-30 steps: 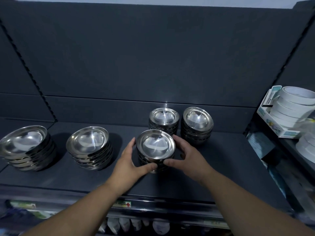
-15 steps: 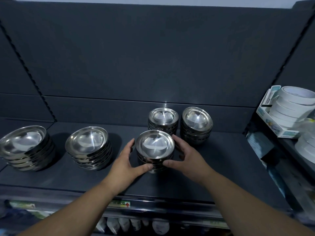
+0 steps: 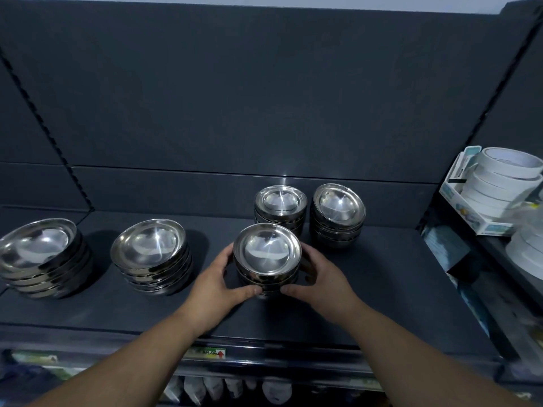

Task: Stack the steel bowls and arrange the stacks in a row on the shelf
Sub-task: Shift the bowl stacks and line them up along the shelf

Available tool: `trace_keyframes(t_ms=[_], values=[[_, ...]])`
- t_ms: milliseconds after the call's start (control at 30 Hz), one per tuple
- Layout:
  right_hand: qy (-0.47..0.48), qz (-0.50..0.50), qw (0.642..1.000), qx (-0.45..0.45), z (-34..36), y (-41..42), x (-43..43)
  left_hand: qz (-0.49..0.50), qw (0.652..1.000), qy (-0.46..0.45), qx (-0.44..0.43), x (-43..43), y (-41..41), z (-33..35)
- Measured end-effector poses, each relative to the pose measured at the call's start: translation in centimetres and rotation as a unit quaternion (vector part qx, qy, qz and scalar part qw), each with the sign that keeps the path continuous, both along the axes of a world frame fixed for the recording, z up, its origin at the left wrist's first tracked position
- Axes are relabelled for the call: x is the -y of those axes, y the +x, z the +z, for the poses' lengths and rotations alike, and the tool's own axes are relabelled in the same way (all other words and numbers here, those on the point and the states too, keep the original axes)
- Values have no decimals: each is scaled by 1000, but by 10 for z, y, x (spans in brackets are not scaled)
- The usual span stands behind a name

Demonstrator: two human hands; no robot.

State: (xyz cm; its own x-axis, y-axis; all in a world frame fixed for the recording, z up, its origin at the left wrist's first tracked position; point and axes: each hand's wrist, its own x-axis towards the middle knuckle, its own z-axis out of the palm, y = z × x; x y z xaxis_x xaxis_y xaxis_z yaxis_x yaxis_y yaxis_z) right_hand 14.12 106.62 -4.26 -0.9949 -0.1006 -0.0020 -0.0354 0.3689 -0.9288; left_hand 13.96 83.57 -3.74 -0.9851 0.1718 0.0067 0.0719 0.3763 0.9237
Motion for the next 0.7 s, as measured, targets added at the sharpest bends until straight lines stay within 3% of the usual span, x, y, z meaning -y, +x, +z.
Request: trace_keyframes(t_ms=[200,500,700], values=[[-15,-5,999,34,-8,5,5,12,998,61,-14,1,3,7],[-54,-19,998,38,-16,13,19,-8,996,91,-11,6,1,10],[-26,-27,999,29,-7,20,25,-6,996,85,4,14,1,9]])
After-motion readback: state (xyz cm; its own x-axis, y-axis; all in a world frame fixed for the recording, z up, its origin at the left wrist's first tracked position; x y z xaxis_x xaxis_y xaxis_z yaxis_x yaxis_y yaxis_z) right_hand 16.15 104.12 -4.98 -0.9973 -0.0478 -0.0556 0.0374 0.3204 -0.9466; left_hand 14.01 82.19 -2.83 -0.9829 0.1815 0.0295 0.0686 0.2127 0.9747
